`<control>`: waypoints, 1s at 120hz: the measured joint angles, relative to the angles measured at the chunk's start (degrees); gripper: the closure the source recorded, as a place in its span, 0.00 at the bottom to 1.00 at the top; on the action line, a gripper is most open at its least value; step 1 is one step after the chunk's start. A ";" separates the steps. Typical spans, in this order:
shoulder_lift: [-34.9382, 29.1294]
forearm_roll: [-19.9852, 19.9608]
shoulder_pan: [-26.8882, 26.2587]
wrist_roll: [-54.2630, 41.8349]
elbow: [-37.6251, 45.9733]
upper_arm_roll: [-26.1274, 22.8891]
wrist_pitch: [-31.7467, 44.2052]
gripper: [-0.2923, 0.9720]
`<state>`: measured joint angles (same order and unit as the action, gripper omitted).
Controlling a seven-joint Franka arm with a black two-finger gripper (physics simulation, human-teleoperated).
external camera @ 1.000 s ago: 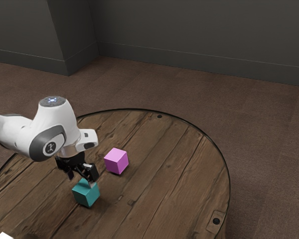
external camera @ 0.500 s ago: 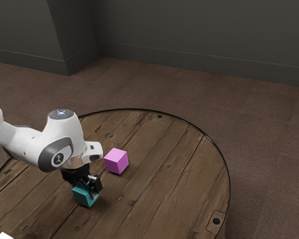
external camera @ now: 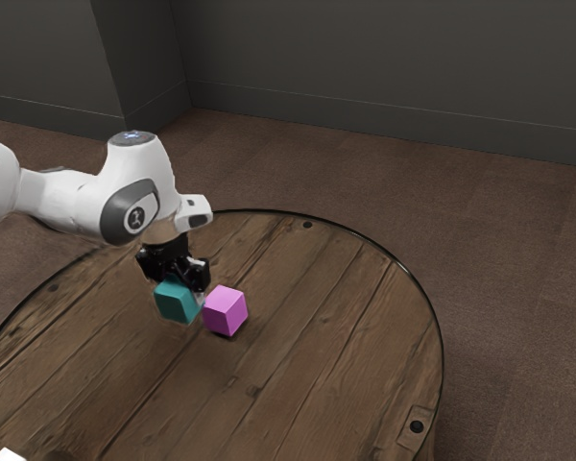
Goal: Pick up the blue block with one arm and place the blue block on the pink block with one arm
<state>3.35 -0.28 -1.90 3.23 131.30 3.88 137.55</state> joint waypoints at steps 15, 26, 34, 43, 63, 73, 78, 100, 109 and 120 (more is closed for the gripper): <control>6.33 0.03 0.14 0.04 -11.56 -1.93 -7.79 0.47; 9.62 -0.11 -0.14 0.03 -16.47 -2.94 -11.14 0.48; 11.65 -0.13 0.54 -0.03 -19.77 -3.11 -12.79 0.48; 13.72 -0.11 1.14 -0.12 -22.80 -3.73 -14.06 0.47; 16.78 -0.03 1.67 -0.35 -27.18 -5.01 -15.55 0.47; 16.33 -0.21 1.80 -0.58 -27.06 -4.99 -16.00 0.45; 16.35 -0.86 1.81 -0.96 -27.06 -5.00 -16.13 0.42; 13.87 -2.28 1.81 -2.36 -27.11 -4.92 -16.90 0.31; 5.86 -2.83 1.77 -2.80 -27.15 -4.55 -19.89 0.29; -1.01 -5.56 0.22 -3.28 -29.95 0.91 -26.71 0.27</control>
<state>2.34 -5.84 -1.68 -0.05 101.35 4.79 110.84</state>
